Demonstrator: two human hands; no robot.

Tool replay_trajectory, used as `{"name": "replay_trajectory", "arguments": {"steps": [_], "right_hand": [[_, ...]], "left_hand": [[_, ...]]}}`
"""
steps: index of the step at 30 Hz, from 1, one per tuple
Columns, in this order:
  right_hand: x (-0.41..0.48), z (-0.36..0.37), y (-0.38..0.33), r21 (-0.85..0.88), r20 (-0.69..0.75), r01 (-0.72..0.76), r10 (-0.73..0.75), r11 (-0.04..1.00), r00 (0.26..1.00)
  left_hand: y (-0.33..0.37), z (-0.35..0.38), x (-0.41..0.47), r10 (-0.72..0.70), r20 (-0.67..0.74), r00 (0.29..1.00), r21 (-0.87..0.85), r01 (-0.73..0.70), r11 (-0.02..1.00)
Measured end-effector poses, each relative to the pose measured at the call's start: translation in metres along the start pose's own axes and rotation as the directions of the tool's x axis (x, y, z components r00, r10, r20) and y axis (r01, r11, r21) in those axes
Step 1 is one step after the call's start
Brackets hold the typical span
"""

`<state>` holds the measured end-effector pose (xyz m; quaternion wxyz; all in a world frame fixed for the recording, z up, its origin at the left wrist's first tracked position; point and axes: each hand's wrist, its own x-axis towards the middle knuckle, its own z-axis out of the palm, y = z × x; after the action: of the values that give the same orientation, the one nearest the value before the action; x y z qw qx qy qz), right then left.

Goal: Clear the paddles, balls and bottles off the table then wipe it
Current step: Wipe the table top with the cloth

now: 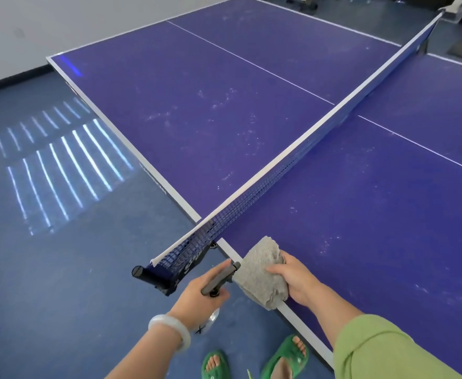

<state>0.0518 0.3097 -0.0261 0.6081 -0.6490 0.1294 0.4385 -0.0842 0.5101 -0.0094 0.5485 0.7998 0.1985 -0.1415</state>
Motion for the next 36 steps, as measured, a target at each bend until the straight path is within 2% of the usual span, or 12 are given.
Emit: {"name": "replay_trajectory", "arguments": {"steps": [7,11,18,28,32,36], "right_hand": [[0.004,-0.006,0.003,-0.015,0.040,-0.018,0.019,1.000,0.999],[0.000,-0.005,0.005,-0.033,0.040,0.008,-0.006,0.999,0.999],[-0.003,0.000,0.013,-0.120,0.016,0.047,-0.046,0.992,0.999],[-0.006,0.004,0.018,-0.156,-0.028,0.063,-0.068,0.986,0.997],[-0.007,0.007,0.020,-0.162,-0.045,0.070,-0.078,0.984,0.996],[-0.010,0.010,0.020,-0.145,-0.055,0.082,-0.091,0.986,0.994]], "left_hand": [[0.005,0.007,0.012,-0.115,0.056,0.992,0.116,0.108,0.987],[0.006,0.008,0.011,-0.120,0.072,0.990,0.168,0.106,0.980],[0.010,0.013,0.014,-0.129,0.085,0.988,0.101,0.120,0.988],[-0.005,0.012,0.003,-0.202,0.183,0.962,0.163,0.173,0.971],[-0.006,0.010,0.005,-0.261,0.099,0.960,0.189,0.239,0.952],[0.000,0.004,0.015,-0.256,-0.007,0.967,0.128,0.254,0.959]]}}
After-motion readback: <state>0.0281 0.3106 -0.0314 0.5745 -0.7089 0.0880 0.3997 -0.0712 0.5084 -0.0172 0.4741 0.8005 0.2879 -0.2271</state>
